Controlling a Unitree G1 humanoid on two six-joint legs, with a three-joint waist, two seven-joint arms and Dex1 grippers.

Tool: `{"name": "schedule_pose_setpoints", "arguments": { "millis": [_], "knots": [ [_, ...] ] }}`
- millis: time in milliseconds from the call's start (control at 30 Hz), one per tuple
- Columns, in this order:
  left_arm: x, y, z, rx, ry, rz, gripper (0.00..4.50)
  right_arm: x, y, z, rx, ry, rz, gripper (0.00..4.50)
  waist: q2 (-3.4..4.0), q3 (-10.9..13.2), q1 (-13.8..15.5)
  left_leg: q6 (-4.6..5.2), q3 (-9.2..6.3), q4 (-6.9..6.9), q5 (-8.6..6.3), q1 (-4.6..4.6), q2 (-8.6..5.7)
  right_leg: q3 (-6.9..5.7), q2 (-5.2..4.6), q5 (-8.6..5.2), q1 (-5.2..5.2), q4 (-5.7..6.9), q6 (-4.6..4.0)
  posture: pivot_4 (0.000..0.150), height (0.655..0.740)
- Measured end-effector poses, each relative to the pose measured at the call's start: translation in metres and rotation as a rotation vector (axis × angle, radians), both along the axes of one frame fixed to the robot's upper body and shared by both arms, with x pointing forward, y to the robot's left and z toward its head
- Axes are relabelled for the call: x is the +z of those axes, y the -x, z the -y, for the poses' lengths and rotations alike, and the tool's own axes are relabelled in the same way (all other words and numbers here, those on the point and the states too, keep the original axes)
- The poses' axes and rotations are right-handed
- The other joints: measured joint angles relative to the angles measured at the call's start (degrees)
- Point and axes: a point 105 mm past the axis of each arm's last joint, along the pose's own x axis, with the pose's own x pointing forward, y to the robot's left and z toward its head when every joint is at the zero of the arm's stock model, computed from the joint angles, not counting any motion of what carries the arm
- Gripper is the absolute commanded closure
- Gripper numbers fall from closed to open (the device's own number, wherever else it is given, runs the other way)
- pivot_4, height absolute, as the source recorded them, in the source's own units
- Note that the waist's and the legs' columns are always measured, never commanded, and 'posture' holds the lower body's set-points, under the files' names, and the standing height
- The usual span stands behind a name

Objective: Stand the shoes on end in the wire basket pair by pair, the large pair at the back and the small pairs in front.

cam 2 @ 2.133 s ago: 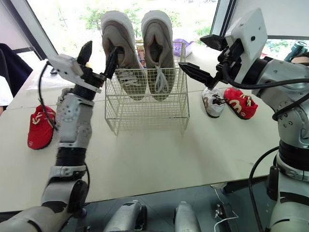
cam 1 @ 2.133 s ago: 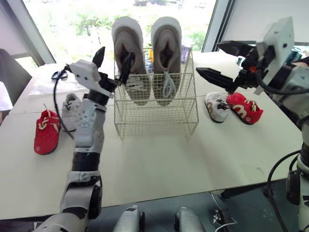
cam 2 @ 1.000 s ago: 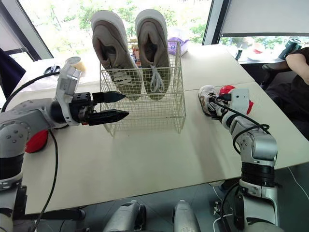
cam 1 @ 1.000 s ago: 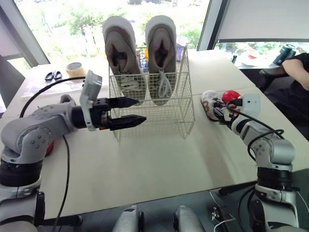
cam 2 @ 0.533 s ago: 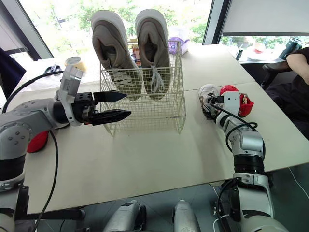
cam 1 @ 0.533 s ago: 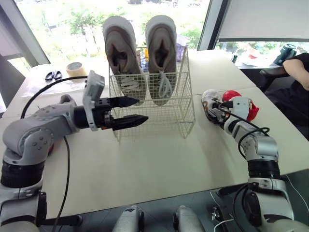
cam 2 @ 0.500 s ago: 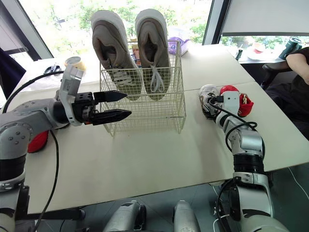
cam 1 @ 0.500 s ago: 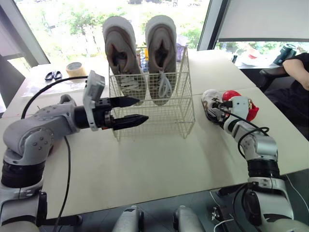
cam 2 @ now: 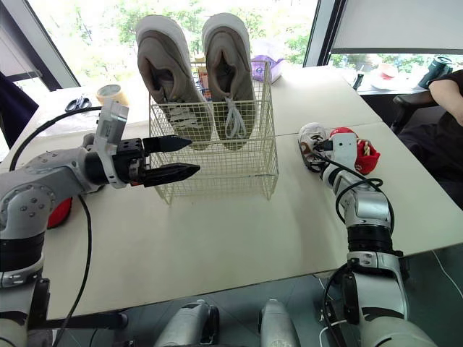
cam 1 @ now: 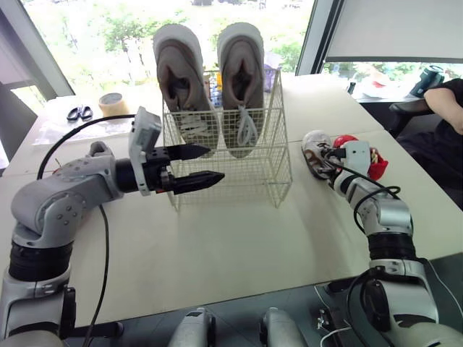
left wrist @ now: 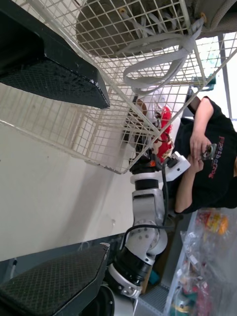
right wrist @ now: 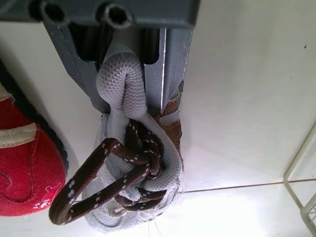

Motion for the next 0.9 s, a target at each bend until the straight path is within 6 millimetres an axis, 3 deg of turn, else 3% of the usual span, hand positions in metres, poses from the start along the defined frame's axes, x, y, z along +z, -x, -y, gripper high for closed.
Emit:
{"name": "schedule_pose_setpoints", "arguments": {
  "millis": [67,200,267,333,433,500,667,767,900],
  "knots": [
    [0.004,-0.004,-0.001,0.006,0.016,-0.005,0.00,0.035,0.005,0.007,0.013,0.073,0.082,4.35,0.16,0.16,0.16,-0.01,0.00,-0.06,0.01,-0.01,-0.02,0.01,-0.01,0.00,-0.04,0.00,0.00,0.150,0.7400],
    [0.025,-0.011,-0.006,0.009,0.086,-0.012,0.00,0.164,0.031,0.012,0.047,0.256,0.420,4.35,0.28,0.37,-0.13,-0.04,0.00,-0.23,0.03,-0.03,0.02,0.00,0.06,0.00,-0.16,-0.03,0.00,0.150,0.7400],
    [0.032,-0.014,-0.007,-0.002,0.106,-0.026,0.00,0.214,0.057,-0.001,0.131,0.345,0.580,4.35,0.27,0.38,-0.30,-0.04,0.00,-0.31,0.03,-0.01,0.09,0.00,0.13,-0.01,-0.14,-0.11,-0.01,0.150,0.7400],
    [0.036,-0.017,-0.010,-0.023,0.131,-0.068,0.00,0.234,0.083,-0.032,0.328,0.433,0.668,4.35,0.22,0.40,-0.50,-0.02,0.00,-0.32,0.02,0.02,0.12,0.01,0.17,-0.01,-0.11,-0.14,-0.01,0.150,0.7400],
    [0.042,-0.022,-0.015,-0.048,0.144,-0.124,0.00,0.227,0.114,-0.081,0.647,0.554,0.688,4.35,0.12,0.47,-0.46,-0.02,0.01,-0.22,0.02,0.01,0.12,0.02,0.14,0.00,-0.07,-0.11,0.00,0.150,0.7400],
    [0.045,-0.023,-0.020,-0.061,0.143,-0.148,0.00,0.221,0.127,-0.098,0.773,0.640,0.689,4.35,0.12,0.47,-0.34,-0.02,0.01,-0.18,0.01,0.02,0.06,0.02,0.09,0.00,-0.05,-0.11,0.00,0.150,0.7400],
    [0.054,-0.023,-0.026,-0.124,0.163,-0.192,0.00,0.195,0.140,-0.124,0.987,0.872,0.686,4.35,-0.23,0.67,0.09,-0.02,0.00,-0.15,0.02,0.02,0.04,-0.03,0.06,0.00,-0.02,-0.11,0.00,0.150,0.7400],
    [0.059,-0.024,-0.022,-0.159,0.158,-0.202,0.00,0.179,0.140,-0.129,1.074,0.965,0.682,4.35,-0.25,0.68,0.00,-0.04,0.01,-0.15,0.02,0.02,0.04,-0.02,0.05,0.00,-0.03,-0.11,0.01,0.150,0.7400],
    [0.055,-0.026,-0.020,-0.174,0.153,-0.221,0.00,0.171,0.142,-0.132,1.135,1.012,0.696,4.35,-0.25,0.69,-0.14,-0.11,0.01,-0.17,0.07,0.01,0.05,-0.01,0.06,0.00,-0.07,-0.10,0.00,0.150,0.7400]
  ]
}}
